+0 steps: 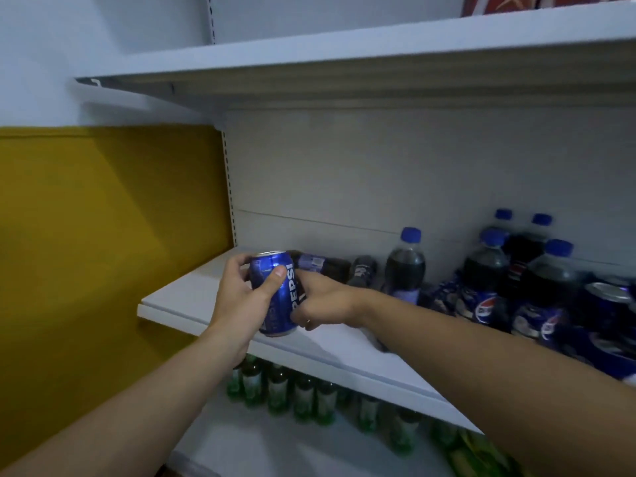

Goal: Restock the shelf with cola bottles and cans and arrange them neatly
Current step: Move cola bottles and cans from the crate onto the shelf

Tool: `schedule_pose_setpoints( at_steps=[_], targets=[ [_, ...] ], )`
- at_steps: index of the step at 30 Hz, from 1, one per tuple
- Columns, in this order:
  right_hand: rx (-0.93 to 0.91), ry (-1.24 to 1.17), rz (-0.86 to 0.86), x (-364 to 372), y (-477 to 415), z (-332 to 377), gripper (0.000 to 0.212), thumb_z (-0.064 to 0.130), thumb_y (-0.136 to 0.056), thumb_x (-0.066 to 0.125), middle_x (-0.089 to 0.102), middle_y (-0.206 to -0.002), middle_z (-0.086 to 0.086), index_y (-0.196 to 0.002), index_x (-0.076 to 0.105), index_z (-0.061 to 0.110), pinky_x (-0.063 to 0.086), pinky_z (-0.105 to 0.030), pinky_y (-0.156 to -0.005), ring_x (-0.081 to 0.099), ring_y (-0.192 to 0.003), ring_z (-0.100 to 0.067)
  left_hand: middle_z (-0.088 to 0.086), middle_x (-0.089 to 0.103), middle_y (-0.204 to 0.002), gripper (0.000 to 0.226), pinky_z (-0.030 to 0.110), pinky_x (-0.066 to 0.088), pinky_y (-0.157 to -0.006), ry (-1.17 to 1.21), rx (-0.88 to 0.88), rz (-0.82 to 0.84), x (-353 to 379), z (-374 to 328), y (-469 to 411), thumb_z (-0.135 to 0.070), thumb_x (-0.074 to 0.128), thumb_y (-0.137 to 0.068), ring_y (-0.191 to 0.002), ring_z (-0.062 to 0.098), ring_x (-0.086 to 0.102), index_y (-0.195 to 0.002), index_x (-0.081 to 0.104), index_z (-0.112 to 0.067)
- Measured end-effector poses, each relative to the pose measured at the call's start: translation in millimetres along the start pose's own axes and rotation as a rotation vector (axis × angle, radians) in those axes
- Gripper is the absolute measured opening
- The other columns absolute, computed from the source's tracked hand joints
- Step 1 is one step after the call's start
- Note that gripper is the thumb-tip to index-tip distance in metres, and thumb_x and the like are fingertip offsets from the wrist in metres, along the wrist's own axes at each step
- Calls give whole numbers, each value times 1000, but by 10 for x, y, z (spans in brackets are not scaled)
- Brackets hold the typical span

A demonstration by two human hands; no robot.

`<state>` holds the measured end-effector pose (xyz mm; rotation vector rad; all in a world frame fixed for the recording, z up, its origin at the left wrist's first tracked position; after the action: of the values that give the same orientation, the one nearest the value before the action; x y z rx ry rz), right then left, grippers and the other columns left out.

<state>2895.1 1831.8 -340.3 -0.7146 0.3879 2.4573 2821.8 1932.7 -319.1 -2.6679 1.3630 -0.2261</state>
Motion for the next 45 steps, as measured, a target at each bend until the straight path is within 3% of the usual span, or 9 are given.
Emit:
schedule_pose_setpoints(
  at_steps=[6, 9, 12, 16, 25, 30, 34, 42, 45],
  targets=[
    [115, -105, -203, -439, 1317, -413, 43, 10, -81, 70, 68, -104, 0, -116, 53, 27, 54, -32, -71, 64, -91, -18, -2, 65, -113, 39, 49, 57, -92, 74, 24, 236, 1087, -104, 707, -10, 74, -89, -105, 20, 67, -119, 52, -21],
    [192, -98, -384, -798, 2120, -741, 39, 25, -78, 79, 71, -113, 3, -112, 61, 33, 58, -40, -82, 65, -109, -21, 1, 66, -115, 43, 47, 57, -94, 53, 35, 368, 1861, -140, 1151, -14, 79, -85, -104, 18, 67, -118, 52, -22],
    [221, -118, -590, -1237, 2929, -986, 37, 23, -78, 81, 74, -100, 5, -112, 67, 24, 60, -31, -80, 69, -97, -13, -3, 65, -115, 43, 42, 58, -91, 58, 48, 510, 2656, -236, 1567, -19, 80, -84, -104, 15, 66, -115, 52, -29],
    [240, -43, -809, -1776, 3916, -1260, 48, 22, -70, 83, 75, -105, 3, -115, 67, 24, 57, -40, -95, 72, -99, -13, -6, 63, -117, 47, 33, 58, -86, 82, 68, 725, 3652, -424, 2120, -20, 80, -84, -106, 12, 64, -119, 50, -29],
    [559, 119, -1316, -2570, 5898, -2415, 74, 28, -65, 92, 68, -110, 6, -125, 49, 24, 55, -38, -89, 67, -100, -17, -6, 59, -121, 36, 34, 53, -98, -146, 222, 1147, 5561, -256, 3034, -25, 67, -96, -112, 14, 61, -127, 50, -27],
    [694, 104, -1491, -3027, 6630, -2958, 64, 21, -70, 89, 63, -105, -1, -118, 48, 21, 41, -25, -65, 59, -88, -19, -5, 54, -136, 45, 19, 44, -90, -386, 406, 1177, 6246, 9, 3097, -29, 63, -97, -117, 11, 54, -139, 48, -23],
    [779, 51, -1433, -3169, 6712, -3513, 62, 20, -69, 90, 61, -105, -2, -116, 48, 20, 42, -28, -78, 58, -95, -23, -9, 60, -130, 39, 35, 48, -103, -448, 386, 1169, 6526, 315, 3121, -26, 63, -94, -117, 12, 58, -132, 53, -29],
    [756, -43, -1354, -3182, 6624, -4016, 71, 30, -63, 94, 67, -110, 1, -121, 56, 19, 56, -38, -87, 65, -101, -20, -12, 62, -121, 31, 21, 43, -93, -363, 351, 1042, 6488, 417, 3039, -18, 63, -96, -114, 6, 57, -125, 58, -26],
    [742, -68, -1347, -3171, 6655, -3922, 75, 29, -65, 93, 66, -113, 0, -127, 54, 18, 56, -39, -86, 65, -103, -23, -13, 59, -114, 33, 27, 49, -92, -327, 337, 988, 6346, 315, 3025, -18, 64, -95, -106, 7, 59, -125, 56, -27]
  ],
)
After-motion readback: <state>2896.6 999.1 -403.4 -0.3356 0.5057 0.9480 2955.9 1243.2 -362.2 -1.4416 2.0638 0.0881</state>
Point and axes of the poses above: each hand's wrist, its own y-axis away from the middle knuckle, its own x-axis out of the palm, z = x × y, the point moved 9 cm from there along -y, towards the middle knuckle
